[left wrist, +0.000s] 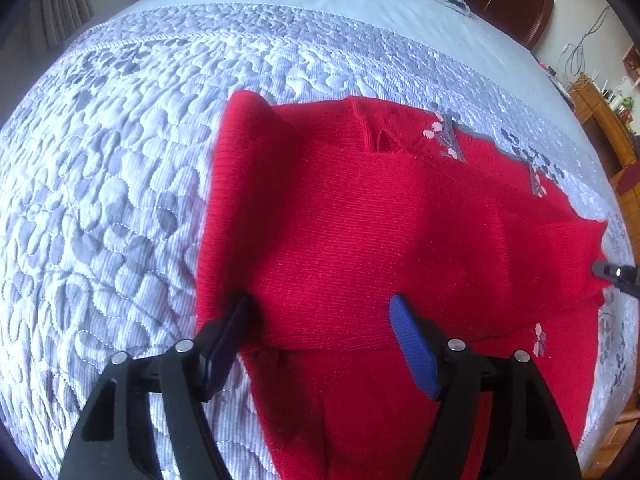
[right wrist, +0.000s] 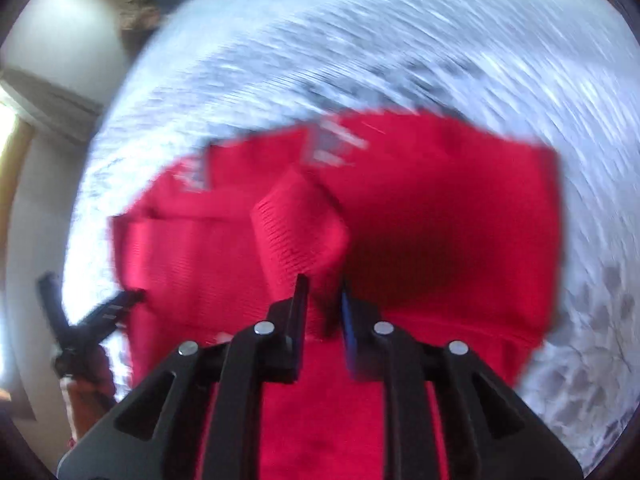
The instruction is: Fold small clothes
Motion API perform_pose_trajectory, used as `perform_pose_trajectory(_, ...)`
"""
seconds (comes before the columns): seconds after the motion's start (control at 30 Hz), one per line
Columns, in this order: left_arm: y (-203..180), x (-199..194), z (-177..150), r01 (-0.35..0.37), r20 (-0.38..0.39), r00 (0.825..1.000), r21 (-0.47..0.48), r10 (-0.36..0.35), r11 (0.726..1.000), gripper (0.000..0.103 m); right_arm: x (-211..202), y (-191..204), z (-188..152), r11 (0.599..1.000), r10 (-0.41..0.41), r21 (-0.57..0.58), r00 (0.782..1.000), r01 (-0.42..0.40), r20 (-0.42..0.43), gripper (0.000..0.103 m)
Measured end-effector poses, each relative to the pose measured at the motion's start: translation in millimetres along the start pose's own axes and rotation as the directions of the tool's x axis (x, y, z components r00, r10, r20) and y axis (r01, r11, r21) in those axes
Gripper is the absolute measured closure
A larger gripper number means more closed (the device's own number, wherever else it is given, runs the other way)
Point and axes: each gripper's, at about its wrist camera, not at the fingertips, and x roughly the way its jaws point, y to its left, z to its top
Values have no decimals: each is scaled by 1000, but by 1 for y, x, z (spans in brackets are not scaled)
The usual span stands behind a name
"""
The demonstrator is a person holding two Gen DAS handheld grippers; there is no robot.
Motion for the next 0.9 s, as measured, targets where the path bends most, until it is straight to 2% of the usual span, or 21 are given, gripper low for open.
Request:
perform_pose_trajectory(0.07,-4,-1,0,-25,4,1000,-3,25,1000,29,5,-22,-5,999,29,34,1000,-29,-8,73)
perform_pose_trajectory(0.13,-3,-7,0,-14,10,1000,-32,15,999,29,10,-39,-6,992,104,79,995,-103,-5,65)
perform_pose_trajectory(0.2,0,-15,0,4,27,1000,-66,-2,998,29,11,-46,-2,984,140,111,990,-140,3,61)
perform_pose_trajectory(0.3,1,-29,3,-3,68,998,-86,9,996,29,12,-46,2,980,165,114,986,-164,-3,53)
perform_pose_trajectory(0.37,-1,-33,6,-3,82,997,-86,10,996,28,20,-40,5,983,154,102,988,-153,-6,61)
perform_pose_trajectory(0.4,-1,-33,8,-6,81,997,-91,13,996,28,20,-39,6,987,138,87,990,-137,-7,84)
perform_pose_trajectory(0.43,-2,-33,9,-6,78,997,-95,14,995,28,23,-36,7,989,128,78,992,-127,-11,99)
perform_pose_trajectory(0.53,-1,-37,10,-11,88,996,-103,20,995,28,10,-31,10,988,147,45,989,-148,21,100)
perform_pose_trajectory(0.63,-4,-42,13,-54,130,989,-91,65,994,26,-25,-28,16,986,167,4,980,-169,106,100)
perform_pose_trajectory(0.7,-9,-35,16,-89,118,988,-67,96,994,25,-35,-34,22,996,83,3,989,-84,125,100)
perform_pose_trajectory(0.77,-14,-17,18,-138,75,987,-40,140,990,25,-26,-39,27,1000,6,-2,995,-6,98,100)
perform_pose_trajectory(0.87,-13,11,16,-181,12,983,-33,181,983,23,0,-55,26,998,-69,15,997,68,32,93)
perform_pose_trajectory(0.9,-11,15,14,-176,12,984,-49,177,983,23,2,-58,24,998,-63,18,997,63,33,90)
